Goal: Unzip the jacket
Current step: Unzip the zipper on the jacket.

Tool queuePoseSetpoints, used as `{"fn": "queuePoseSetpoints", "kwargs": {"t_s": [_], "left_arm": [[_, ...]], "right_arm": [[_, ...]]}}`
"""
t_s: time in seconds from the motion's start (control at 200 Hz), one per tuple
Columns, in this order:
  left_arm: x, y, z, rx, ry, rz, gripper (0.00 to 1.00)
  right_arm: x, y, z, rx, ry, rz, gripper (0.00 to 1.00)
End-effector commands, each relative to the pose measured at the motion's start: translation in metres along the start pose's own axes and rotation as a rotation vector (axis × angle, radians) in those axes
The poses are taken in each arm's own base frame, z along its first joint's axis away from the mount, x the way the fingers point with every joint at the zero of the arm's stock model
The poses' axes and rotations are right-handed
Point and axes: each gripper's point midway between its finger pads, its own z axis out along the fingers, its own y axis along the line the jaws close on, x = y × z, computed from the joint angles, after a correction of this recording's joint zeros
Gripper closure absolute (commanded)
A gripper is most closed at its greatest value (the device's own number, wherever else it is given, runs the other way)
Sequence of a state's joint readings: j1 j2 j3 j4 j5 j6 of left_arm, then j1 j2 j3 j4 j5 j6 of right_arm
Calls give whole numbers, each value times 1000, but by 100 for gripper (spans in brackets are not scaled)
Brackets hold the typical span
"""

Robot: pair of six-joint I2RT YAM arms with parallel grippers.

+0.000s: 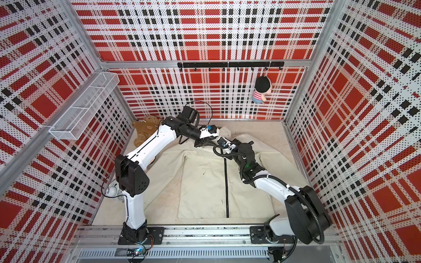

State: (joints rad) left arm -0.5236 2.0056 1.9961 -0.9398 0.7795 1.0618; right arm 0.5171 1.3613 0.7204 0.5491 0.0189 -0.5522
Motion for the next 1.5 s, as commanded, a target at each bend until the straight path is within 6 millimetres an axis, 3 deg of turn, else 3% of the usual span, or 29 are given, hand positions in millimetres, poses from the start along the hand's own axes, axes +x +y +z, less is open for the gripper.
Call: {"fn": "queuePoseSetpoints", "kwargs": {"t_s": [0.0,0.23,0.446,0.541,0.596,0.706,0.922,0.957,1.127,1.338,1.498], "left_arm": [[-13,-8,9,40,-56,-4,70],[-12,4,2,4,-71,-10,69],[-8,1,4,17,-54,-19,72],[-5,-1,5,32,-51,-39,80],[-7,1,6,32,-63,-59,100],[-18,25,0,-19,-116,-147,100],[-42,128,-63,-244,-408,-543,100],[-43,137,-71,-288,-422,-559,100],[-65,149,-92,-489,-482,-476,100],[-58,162,-139,-575,-712,-596,100],[-56,169,-145,-586,-728,-652,100]], "right_arm": [[-33,-8,-7,23,-140,12,100],[-35,-1,-12,1,-175,16,100],[-35,-5,-10,16,-166,12,100],[-35,-6,-8,20,-158,10,100],[-35,-6,-8,20,-158,11,100],[-32,-6,-9,25,-152,18,100],[-21,-10,-12,79,-112,51,100],[-19,-11,-11,91,-99,49,100],[-12,-10,-9,169,-49,-12,100],[8,8,5,231,100,-118,100],[30,25,21,328,258,-295,100]]}}
